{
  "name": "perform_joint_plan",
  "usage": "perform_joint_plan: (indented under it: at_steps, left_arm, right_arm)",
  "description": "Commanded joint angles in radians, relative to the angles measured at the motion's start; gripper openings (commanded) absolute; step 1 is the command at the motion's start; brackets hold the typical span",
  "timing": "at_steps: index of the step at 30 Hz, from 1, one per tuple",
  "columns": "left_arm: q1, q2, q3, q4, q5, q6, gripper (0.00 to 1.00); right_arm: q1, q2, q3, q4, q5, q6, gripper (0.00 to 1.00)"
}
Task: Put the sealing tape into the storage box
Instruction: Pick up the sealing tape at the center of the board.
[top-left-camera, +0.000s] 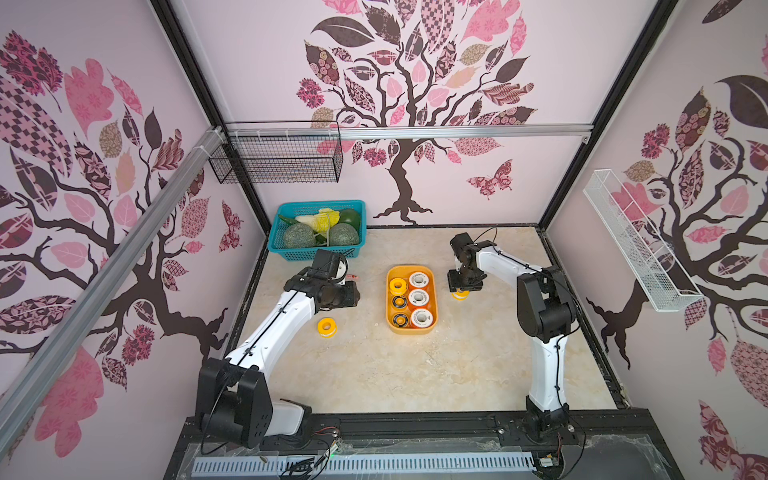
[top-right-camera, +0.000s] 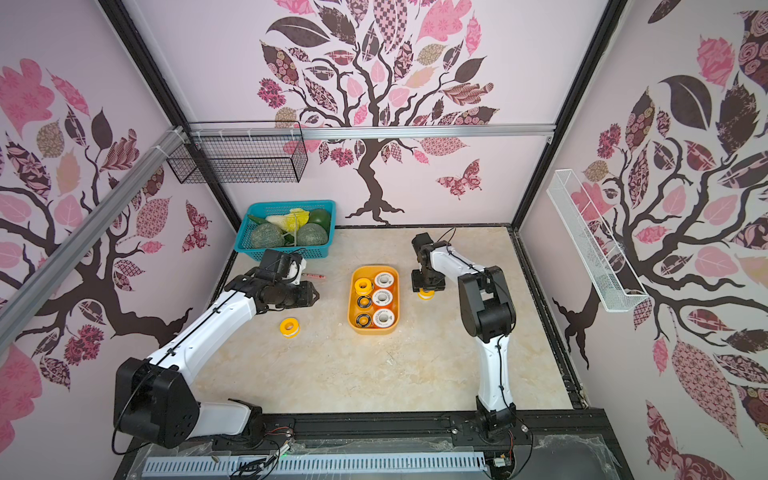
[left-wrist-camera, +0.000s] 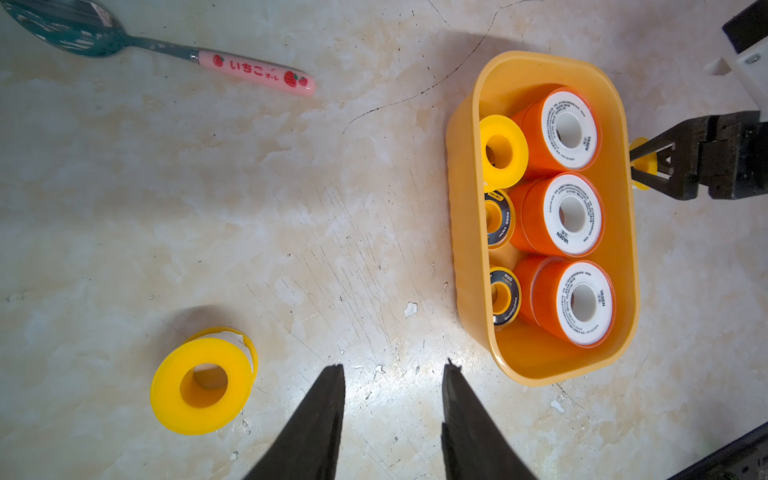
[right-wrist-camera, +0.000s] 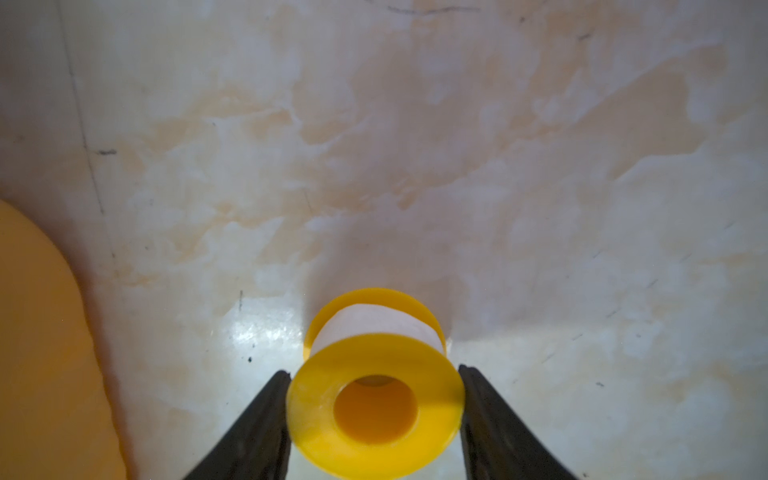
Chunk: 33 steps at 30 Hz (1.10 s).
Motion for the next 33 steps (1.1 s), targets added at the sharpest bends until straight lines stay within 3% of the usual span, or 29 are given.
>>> perform_joint_plan:
  at_steps: [1,8,20,28,33]
  left_arm:
    - [0.006,-0.006,0.013,0.001,-0.007,0.000,0.43]
    - [0.006,0.012,0.008,0.017,0.047,-0.008,0.44]
    - [-0.001,0.123,-0.017,0.108,0.330,-0.078,0.50]
    - [-0.056,0.181,-0.021,0.133,0.368,-0.100,0.49]
    - [-0.080,0.197,-0.016,0.122,0.321,-0.100,0.46]
  right_arm:
    - [-0.002,0.025,-0.004,0.008,0.002,0.010,0.62]
    - [-0.003,-0.030,-0.021,0.006,-0.007,0.007,0.62]
    - [-0.006,-0.149,-0.036,-0.023,-0.062,0.002,0.62]
    - [-0.005,-0.203,-0.015,-0.059,-0.127,0.003,0.61]
    - [0.000,-0.235,-0.003,-0.069,-0.200,0.012,0.61]
